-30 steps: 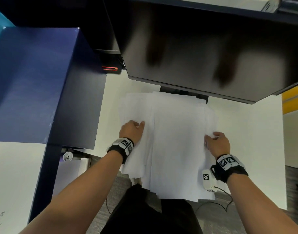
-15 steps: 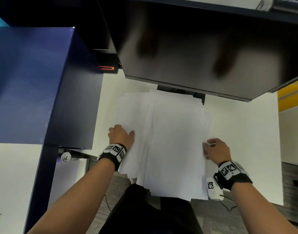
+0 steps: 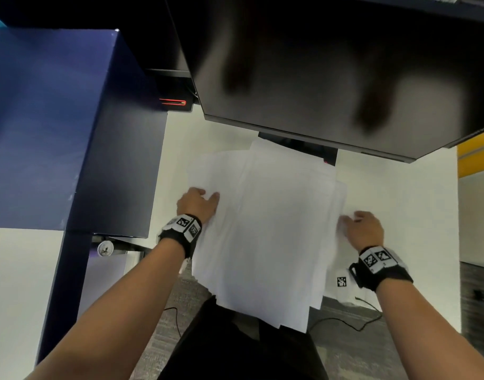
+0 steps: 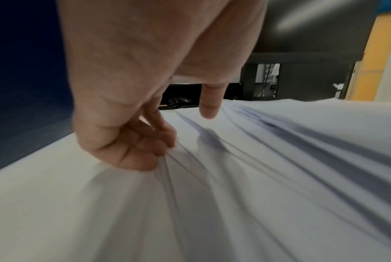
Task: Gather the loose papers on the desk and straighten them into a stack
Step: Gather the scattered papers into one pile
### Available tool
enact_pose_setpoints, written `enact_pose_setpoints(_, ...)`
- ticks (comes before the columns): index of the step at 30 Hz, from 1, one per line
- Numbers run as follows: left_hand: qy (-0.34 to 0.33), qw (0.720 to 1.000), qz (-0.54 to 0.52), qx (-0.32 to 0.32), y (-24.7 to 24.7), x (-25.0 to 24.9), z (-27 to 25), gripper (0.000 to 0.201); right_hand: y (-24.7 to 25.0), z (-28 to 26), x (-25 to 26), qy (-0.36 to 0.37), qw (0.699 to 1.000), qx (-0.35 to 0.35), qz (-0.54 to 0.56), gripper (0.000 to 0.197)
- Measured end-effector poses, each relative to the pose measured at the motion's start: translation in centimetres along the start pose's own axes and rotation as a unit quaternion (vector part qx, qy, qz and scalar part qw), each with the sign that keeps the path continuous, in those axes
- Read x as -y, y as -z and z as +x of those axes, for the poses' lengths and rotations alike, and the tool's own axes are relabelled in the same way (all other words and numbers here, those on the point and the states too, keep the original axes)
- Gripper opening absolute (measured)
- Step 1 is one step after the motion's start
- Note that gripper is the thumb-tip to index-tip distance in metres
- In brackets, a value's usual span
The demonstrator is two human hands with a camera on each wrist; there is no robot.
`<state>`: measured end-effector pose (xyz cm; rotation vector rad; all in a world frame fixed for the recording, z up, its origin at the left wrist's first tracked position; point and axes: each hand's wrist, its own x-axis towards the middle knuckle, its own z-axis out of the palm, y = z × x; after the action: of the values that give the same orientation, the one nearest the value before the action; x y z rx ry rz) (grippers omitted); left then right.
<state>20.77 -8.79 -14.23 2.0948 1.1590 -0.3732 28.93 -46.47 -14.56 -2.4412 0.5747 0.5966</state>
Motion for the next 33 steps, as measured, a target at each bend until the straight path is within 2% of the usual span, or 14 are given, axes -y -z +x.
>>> enact_pose_setpoints(3,0.029,0.997,-0.027,-0.072,0.3,-2.4,1.8,0.070,-0.2,2.2,2.5,0.032,0.999,-0.012,0.019,0.056)
enact_pose_setpoints(6,0.063,0.995,-0.062,-0.040,0.4,-3.8,3.4,0.064,-1.3,3.2,4.7,0.074,0.997,-0.001,0.030,0.036)
enact_pose_setpoints(9,0.033,0.999,-0.006,0.001,0.5,-3.8,4.2,0.043,-2.4,3.2,5.9,0.086,0.996,0.018,0.035,0.029)
enact_pose_setpoints(12,-0.017,0.996,0.088,0.007,-0.3,-3.8,4.0,0.047,-3.3,2.6,6.0,0.096,0.994,0.052,0.026,0.027)
enact_pose_setpoints(13,-0.034,0.997,0.075,0.008,-0.5,-3.8,3.8,0.047,-3.5,2.4,5.9,0.096,0.993,0.059,0.029,0.027)
enact_pose_setpoints(15,-0.044,0.998,-0.033,0.035,-0.4,-3.4,4.1,0.051,-3.4,2.3,5.5,0.079,0.993,0.057,0.059,0.029)
enact_pose_setpoints(17,-0.012,0.982,-0.171,0.081,0.6,-2.3,4.8,0.060,-3.0,2.7,4.5,0.048,0.993,0.047,0.101,0.032)
enact_pose_setpoints(19,0.011,0.964,-0.245,0.098,1.5,-1.1,5.2,0.053,-2.7,3.2,3.7,0.026,0.989,0.041,0.139,0.034)
enact_pose_setpoints(22,-0.032,0.985,-0.151,0.082,1.6,-0.7,4.9,0.036,-2.7,3.2,3.6,0.015,0.980,0.036,0.194,0.034)
enact_pose_setpoints(25,-0.062,0.989,-0.090,0.095,0.6,-2.2,4.5,0.039,-3.3,2.8,4.9,0.015,0.970,0.054,0.237,0.026)
enact_pose_setpoints(28,-0.091,0.988,-0.052,0.115,-0.9,-4.3,4.2,0.033,-4.3,2.7,6.5,0.037,0.974,0.056,0.216,0.028)
enact_pose_setpoints(31,-0.098,0.985,-0.082,0.117,-1.6,-5.2,4.2,0.028,-4.3,2.8,7.3,0.050,0.978,0.052,0.197,0.034)
enact_pose_setpoints(33,-0.058,0.978,-0.156,0.128,-0.9,-4.7,4.7,0.037,-3.4,2.8,6.8,0.033,0.973,0.045,0.222,0.041)
